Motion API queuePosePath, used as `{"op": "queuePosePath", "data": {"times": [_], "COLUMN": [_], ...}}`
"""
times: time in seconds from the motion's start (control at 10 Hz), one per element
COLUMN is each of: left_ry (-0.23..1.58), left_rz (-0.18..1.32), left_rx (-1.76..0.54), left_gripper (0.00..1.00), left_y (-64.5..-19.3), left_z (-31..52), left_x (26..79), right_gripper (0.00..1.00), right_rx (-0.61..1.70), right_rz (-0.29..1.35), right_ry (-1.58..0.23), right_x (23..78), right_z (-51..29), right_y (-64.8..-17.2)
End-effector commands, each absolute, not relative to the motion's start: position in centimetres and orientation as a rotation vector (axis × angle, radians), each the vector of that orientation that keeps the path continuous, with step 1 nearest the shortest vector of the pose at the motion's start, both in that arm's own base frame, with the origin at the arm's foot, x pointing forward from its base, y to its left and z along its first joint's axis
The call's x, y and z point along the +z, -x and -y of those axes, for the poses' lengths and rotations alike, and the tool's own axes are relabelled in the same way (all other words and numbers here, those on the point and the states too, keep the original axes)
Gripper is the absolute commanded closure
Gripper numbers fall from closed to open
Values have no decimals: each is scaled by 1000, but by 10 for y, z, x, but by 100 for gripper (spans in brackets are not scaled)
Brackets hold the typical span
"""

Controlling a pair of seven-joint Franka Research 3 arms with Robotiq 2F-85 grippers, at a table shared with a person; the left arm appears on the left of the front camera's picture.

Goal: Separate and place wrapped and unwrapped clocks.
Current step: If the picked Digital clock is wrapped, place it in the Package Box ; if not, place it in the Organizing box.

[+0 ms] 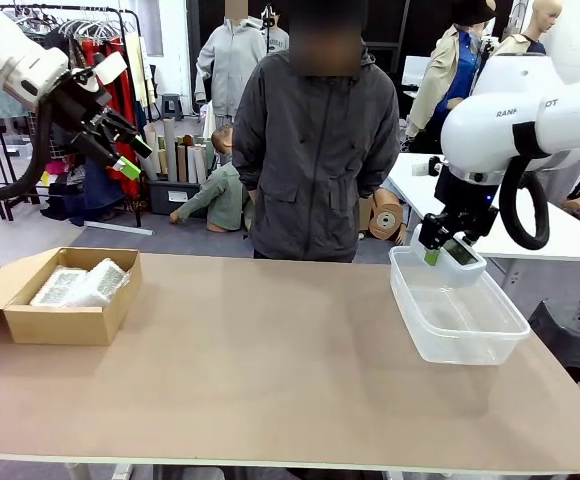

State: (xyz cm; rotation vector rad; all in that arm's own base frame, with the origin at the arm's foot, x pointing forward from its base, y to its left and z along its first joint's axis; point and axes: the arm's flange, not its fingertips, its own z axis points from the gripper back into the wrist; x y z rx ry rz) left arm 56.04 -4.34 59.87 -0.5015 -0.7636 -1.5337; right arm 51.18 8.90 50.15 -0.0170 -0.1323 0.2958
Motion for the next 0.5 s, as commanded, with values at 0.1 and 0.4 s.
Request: {"op": "queuePosePath", "data": {"times": [0.1,0.4], "left_ry": [505,505], "left_rz": [761,761], "left_rx": [-1537,-1537], "left_gripper": [0,0], "left_y": [-559,-559], "left_z": [43,43], "left_x": [600,600], "right_gripper": [100,100], "right_rx": [345,345], "right_rz": [125,125], "right_ry": [28,28], "right_x": [506,506], "right_z": [-95,-95], "right_y": [-507,-507]}}
